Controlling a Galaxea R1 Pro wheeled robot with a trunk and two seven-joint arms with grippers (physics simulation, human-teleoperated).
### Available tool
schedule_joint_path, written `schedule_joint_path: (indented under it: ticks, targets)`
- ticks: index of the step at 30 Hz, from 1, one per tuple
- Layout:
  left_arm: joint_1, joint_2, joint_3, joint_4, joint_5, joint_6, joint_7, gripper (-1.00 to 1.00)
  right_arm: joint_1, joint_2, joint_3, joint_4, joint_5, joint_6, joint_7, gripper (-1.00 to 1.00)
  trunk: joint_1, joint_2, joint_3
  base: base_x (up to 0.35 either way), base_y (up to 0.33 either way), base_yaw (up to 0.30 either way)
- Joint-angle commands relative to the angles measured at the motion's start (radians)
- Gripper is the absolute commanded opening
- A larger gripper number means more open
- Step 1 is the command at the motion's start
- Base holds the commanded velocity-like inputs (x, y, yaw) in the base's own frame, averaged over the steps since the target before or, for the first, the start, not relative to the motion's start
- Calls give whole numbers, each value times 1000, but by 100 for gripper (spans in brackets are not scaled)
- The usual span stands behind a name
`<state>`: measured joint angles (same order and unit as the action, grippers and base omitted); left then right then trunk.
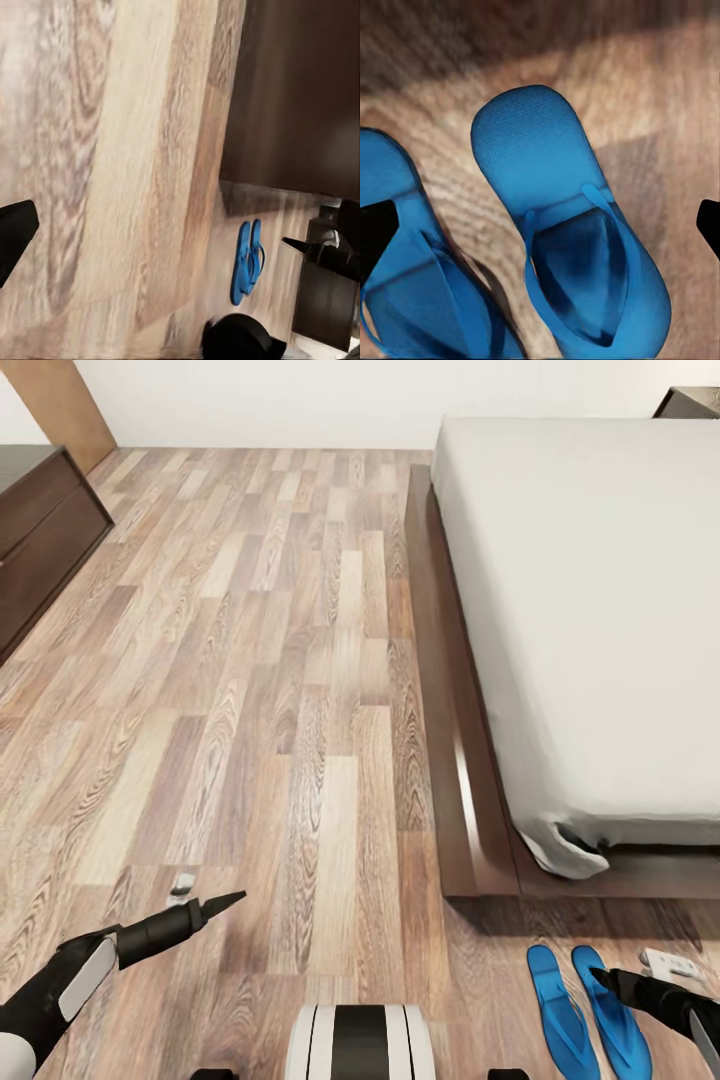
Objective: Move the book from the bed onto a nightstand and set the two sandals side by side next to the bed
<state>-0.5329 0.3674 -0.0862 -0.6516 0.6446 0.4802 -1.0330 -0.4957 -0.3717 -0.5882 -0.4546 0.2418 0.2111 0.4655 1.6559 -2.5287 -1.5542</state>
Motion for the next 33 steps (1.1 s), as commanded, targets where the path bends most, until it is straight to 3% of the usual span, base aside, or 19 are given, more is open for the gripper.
schedule_joint_path:
  ticks: [1, 5, 6, 10, 13, 16, 33]
  targets:
    - [1, 2, -4, 37, 10, 7, 2, 100, 0, 0, -9, -1, 10, 5, 57, 100, -1, 0, 3, 0, 0, 0]
    - [3, 6, -3, 164, 5, -17, 4, 100, 0, -1, -10, 1, 10, 5, 216, 100, -2, 1, 19, 0, 0, 0]
    - [4, 7, -3, 212, 3, -43, 5, 100, 1, -1, -10, 3, 10, 5, 259, 100, -3, 1, 23, 0, 0, 0]
    - [5, 4, -5, 344, -2, -179, 5, 100, 2, -1, -10, 8, 10, 5, 319, 100, -5, 2, 38, 0, 0, 0]
    - [5, 2, -7, 396, -1, -256, 5, 100, 2, -1, -10, 34, 10, 5, 332, 100, -6, 3, 50, 0, 0, 0]
    - [6, 1, -7, 418, -1, -288, 6, 100, 2, -1, -10, 84, 12, -2, 336, 100, -7, 4, 61, 0, 0, 0]
    - [8, -11, -7, 457, 0, -301, 7, 100, 2, 2, -9, 113, 13, -10, 331, 100, -15, 7, 127, 0, 0, 0]
